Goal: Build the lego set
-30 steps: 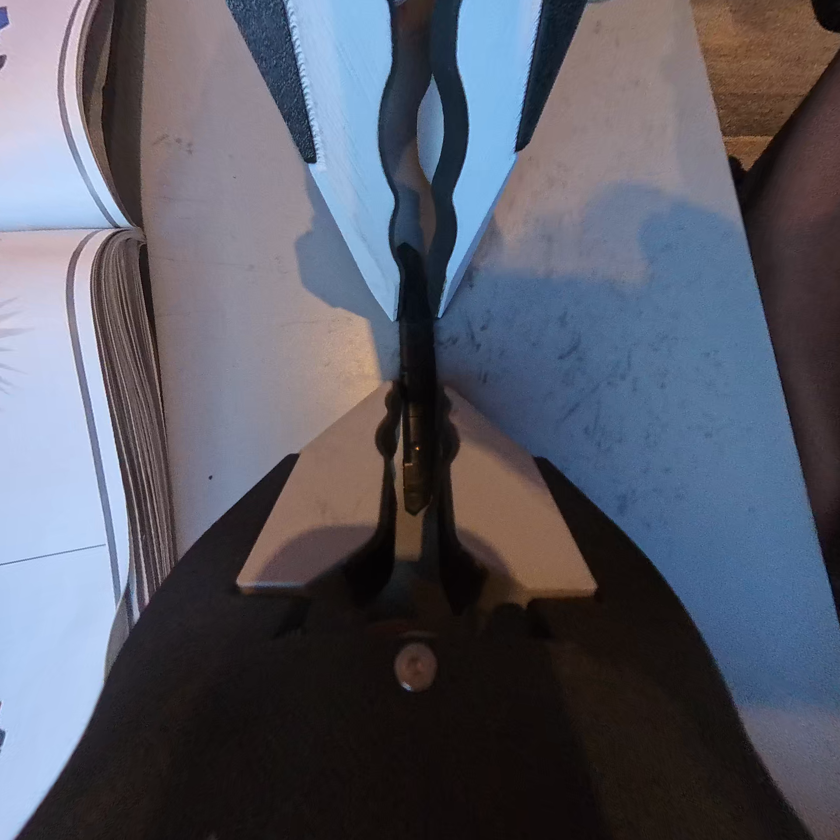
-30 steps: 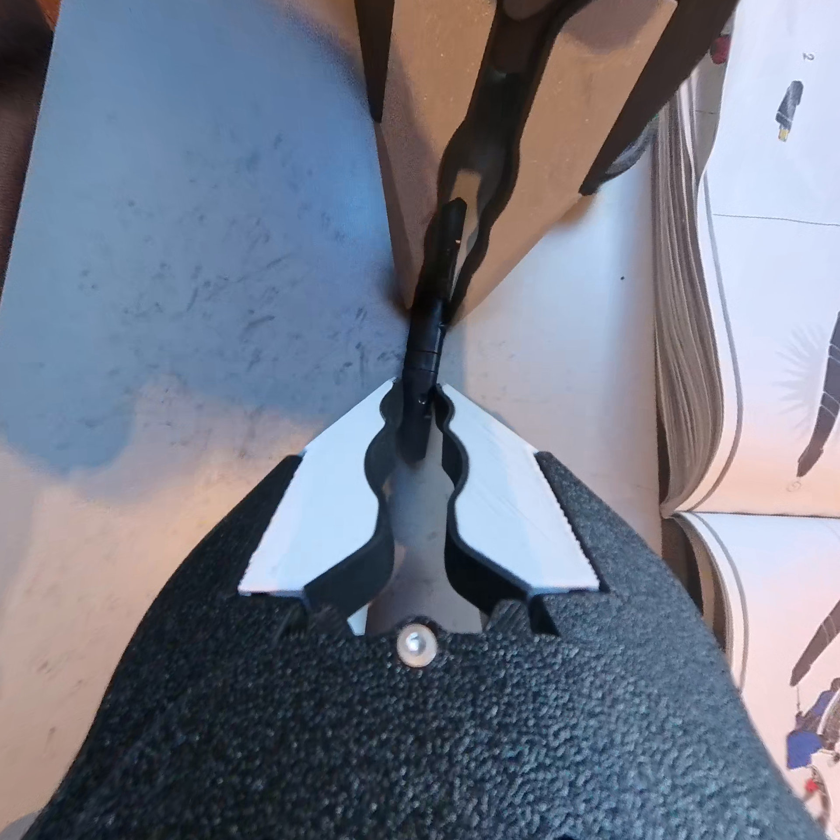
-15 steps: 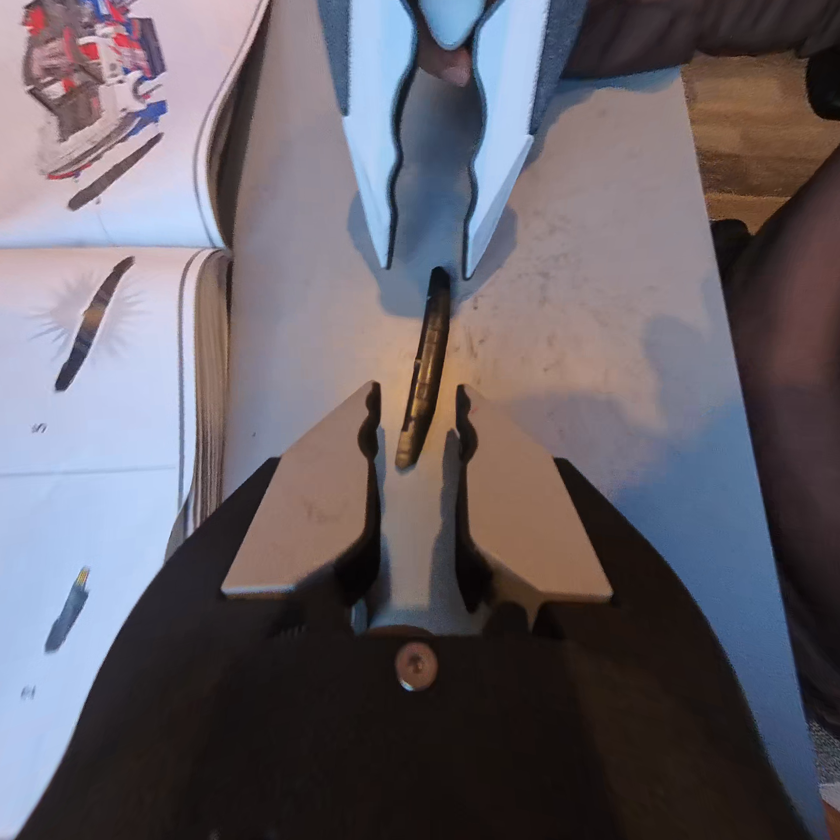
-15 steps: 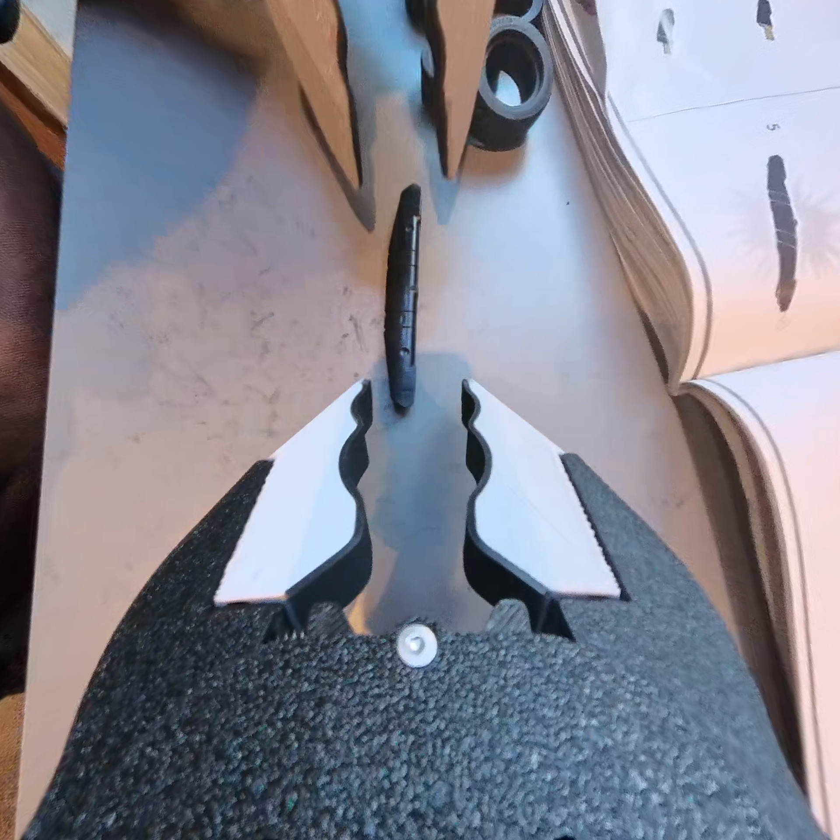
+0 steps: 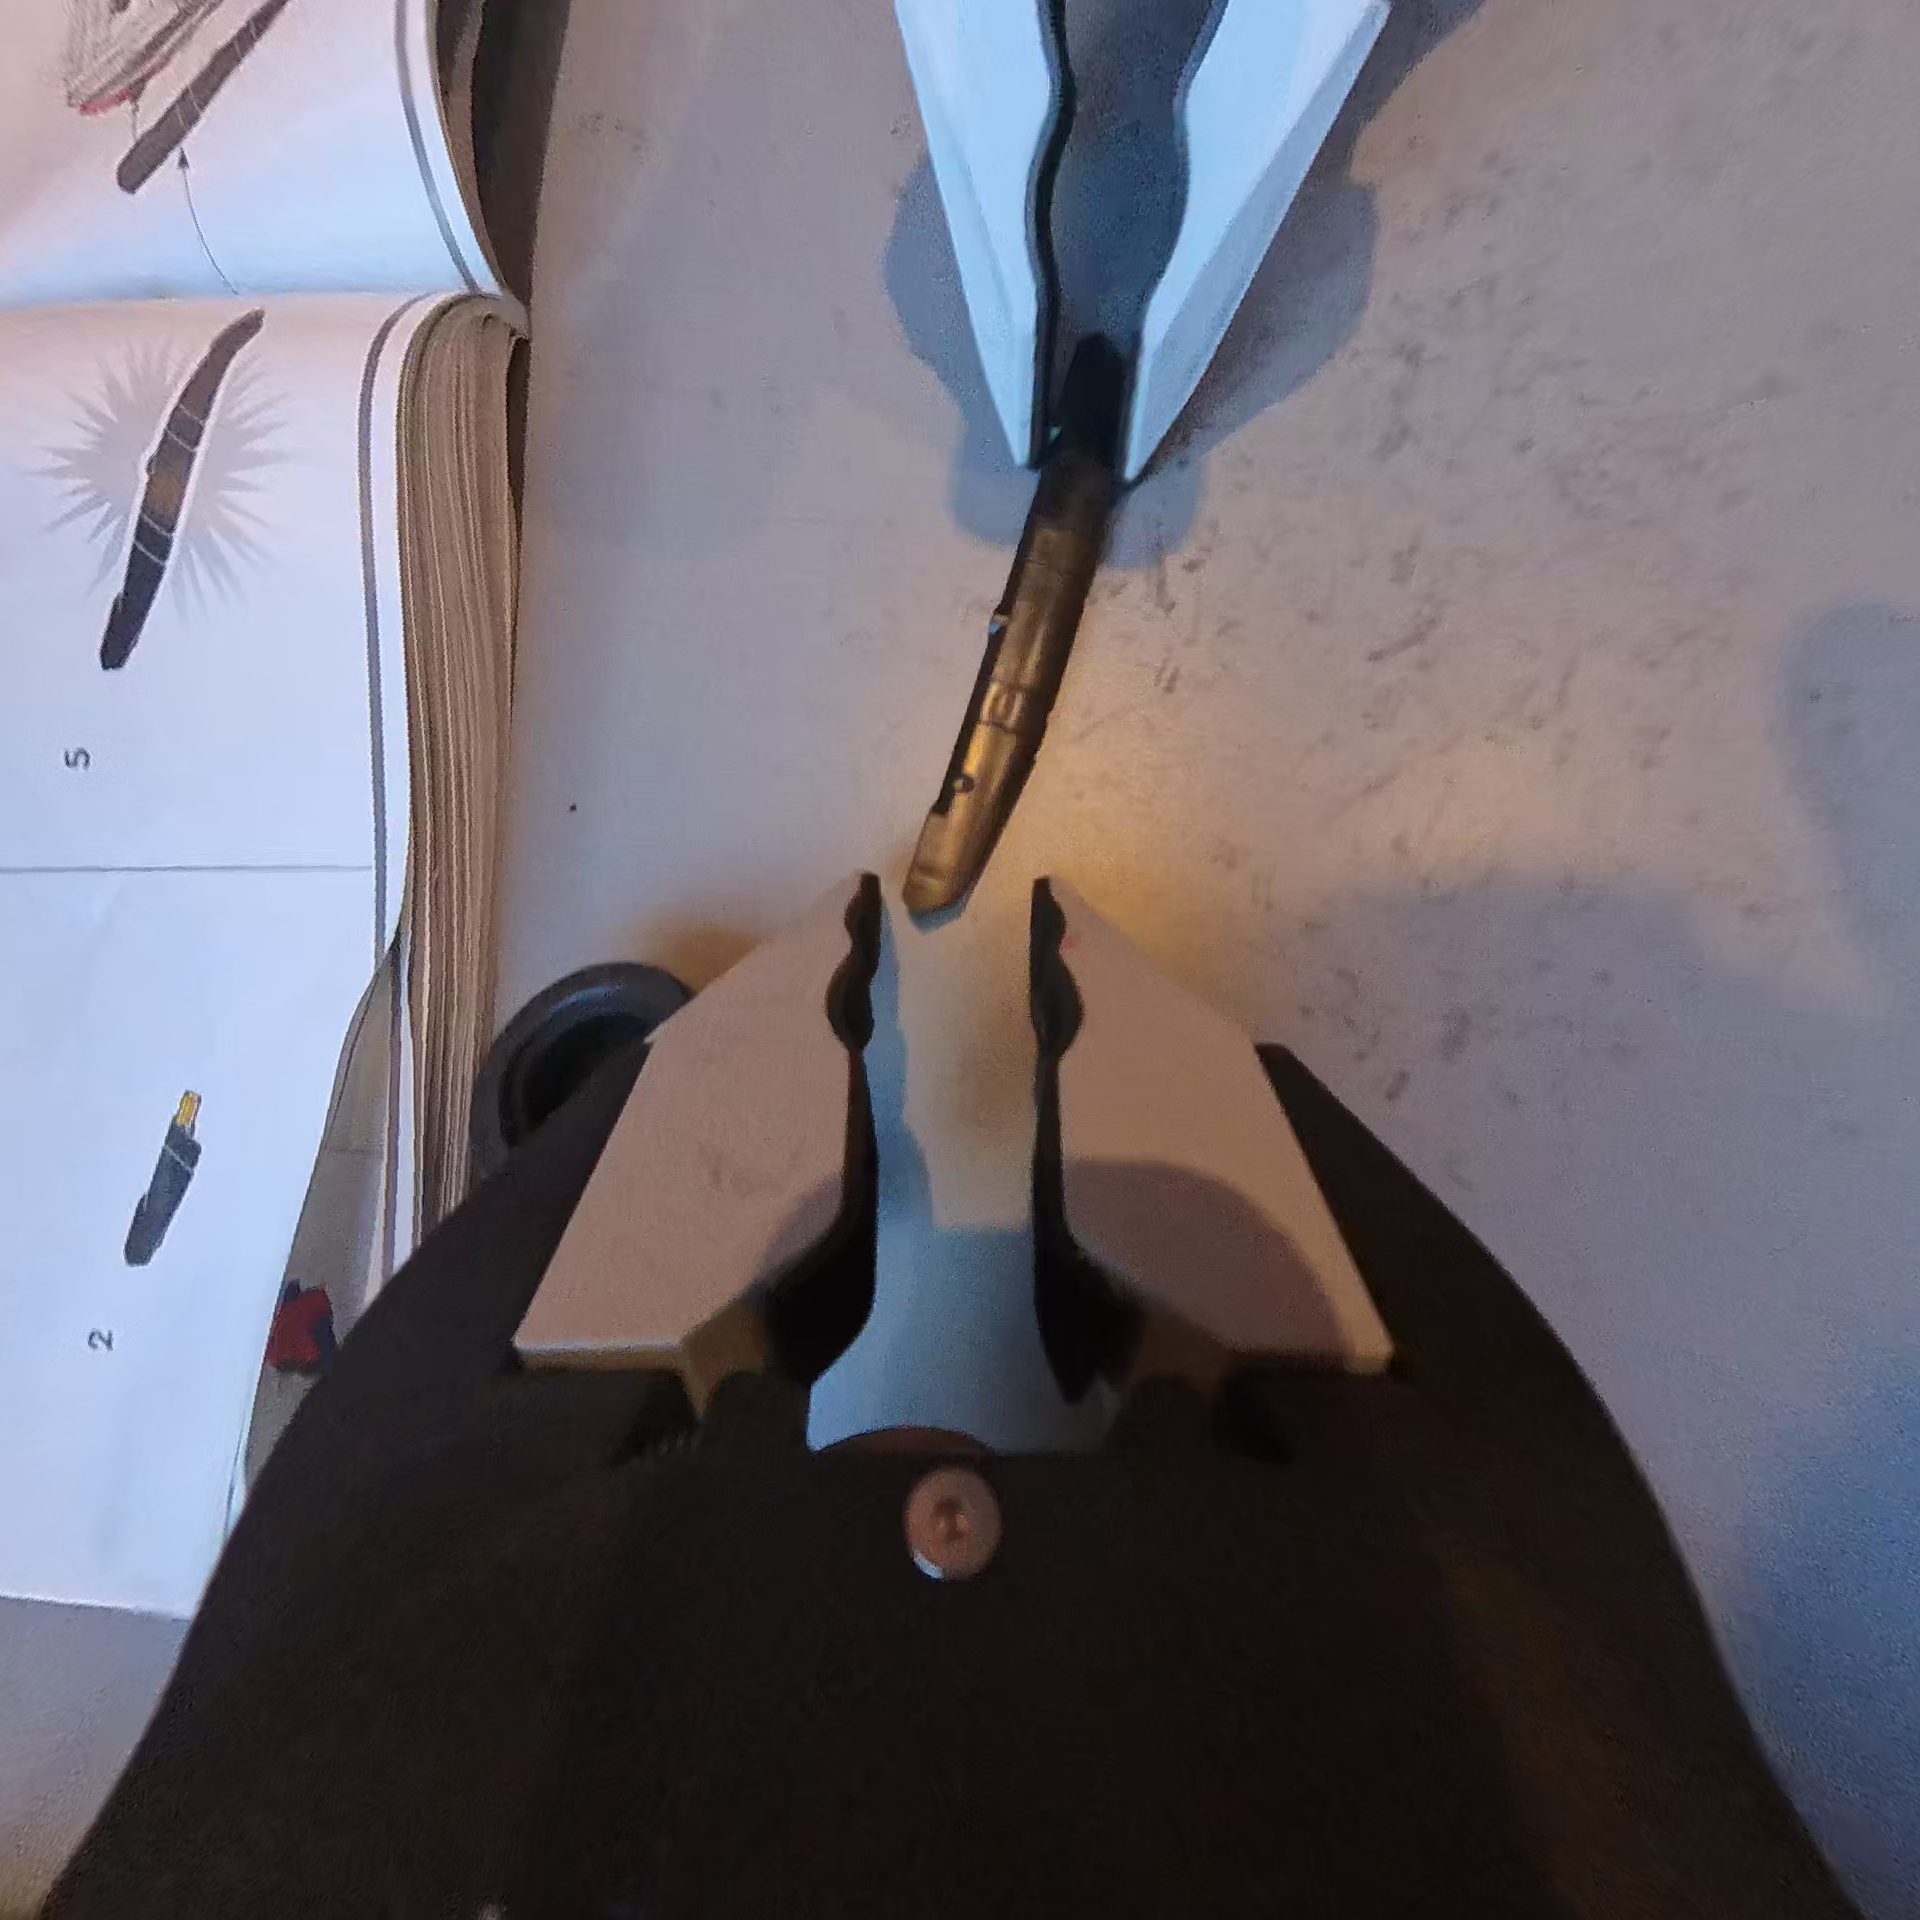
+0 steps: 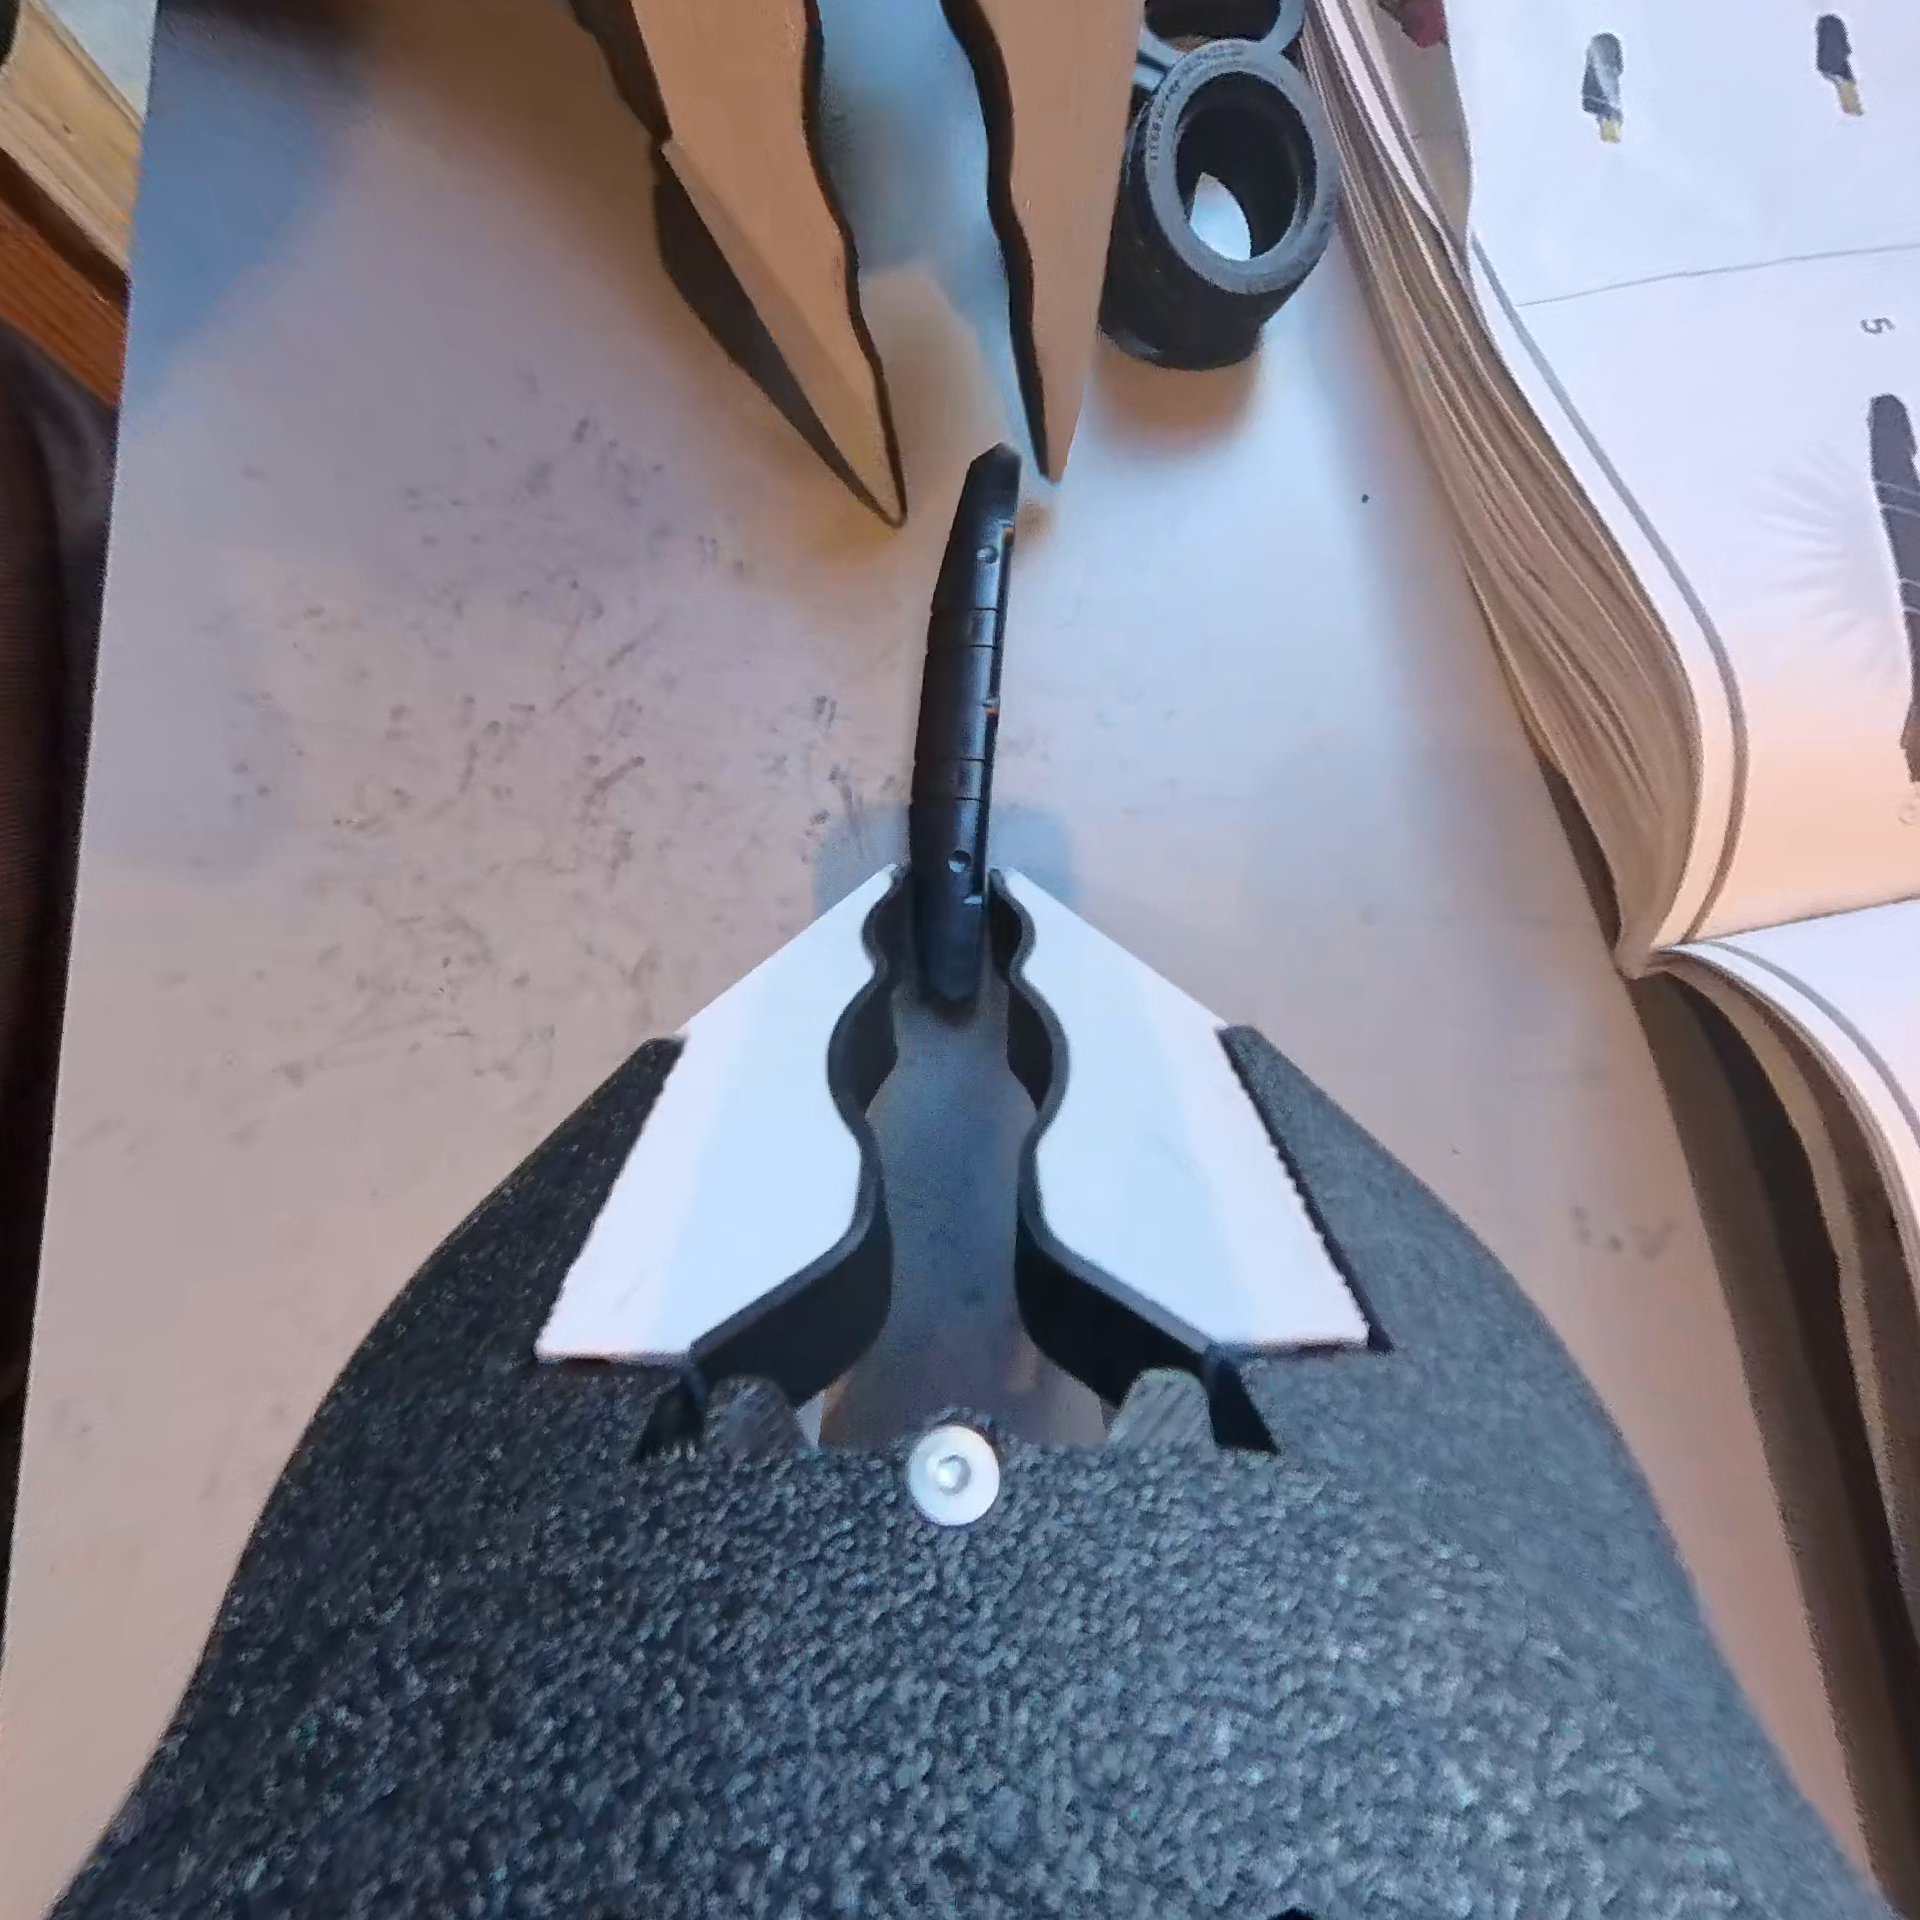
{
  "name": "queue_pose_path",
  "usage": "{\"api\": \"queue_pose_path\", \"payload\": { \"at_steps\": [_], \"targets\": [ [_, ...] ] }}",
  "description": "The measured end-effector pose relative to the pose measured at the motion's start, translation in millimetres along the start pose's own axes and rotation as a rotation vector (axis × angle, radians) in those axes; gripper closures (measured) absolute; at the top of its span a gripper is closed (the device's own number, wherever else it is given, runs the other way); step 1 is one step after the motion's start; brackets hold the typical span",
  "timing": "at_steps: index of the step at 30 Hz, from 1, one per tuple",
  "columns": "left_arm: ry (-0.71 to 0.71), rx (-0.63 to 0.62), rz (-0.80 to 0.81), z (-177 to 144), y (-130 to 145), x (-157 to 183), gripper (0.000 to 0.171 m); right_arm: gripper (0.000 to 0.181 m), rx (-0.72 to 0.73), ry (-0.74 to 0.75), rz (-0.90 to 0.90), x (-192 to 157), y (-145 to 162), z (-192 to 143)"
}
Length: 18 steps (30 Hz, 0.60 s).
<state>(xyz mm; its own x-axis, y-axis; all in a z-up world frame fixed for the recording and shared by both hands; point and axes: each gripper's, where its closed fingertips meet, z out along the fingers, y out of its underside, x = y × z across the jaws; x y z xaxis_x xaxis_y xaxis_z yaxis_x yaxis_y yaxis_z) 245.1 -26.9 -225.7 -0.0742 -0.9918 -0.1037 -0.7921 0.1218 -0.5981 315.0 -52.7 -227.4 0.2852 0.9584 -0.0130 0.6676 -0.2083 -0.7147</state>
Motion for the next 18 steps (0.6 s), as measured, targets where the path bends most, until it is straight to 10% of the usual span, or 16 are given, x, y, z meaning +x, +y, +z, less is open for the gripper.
{"api": "queue_pose_path", "payload": {
  "at_steps": [18],
  "targets": [
    [0.076,0.11,-0.074,3.4,-4.5,8.0,0.153,0.162,0.093,0.031,-0.056,5.5,-9.1,-8.7]
  ]
}}
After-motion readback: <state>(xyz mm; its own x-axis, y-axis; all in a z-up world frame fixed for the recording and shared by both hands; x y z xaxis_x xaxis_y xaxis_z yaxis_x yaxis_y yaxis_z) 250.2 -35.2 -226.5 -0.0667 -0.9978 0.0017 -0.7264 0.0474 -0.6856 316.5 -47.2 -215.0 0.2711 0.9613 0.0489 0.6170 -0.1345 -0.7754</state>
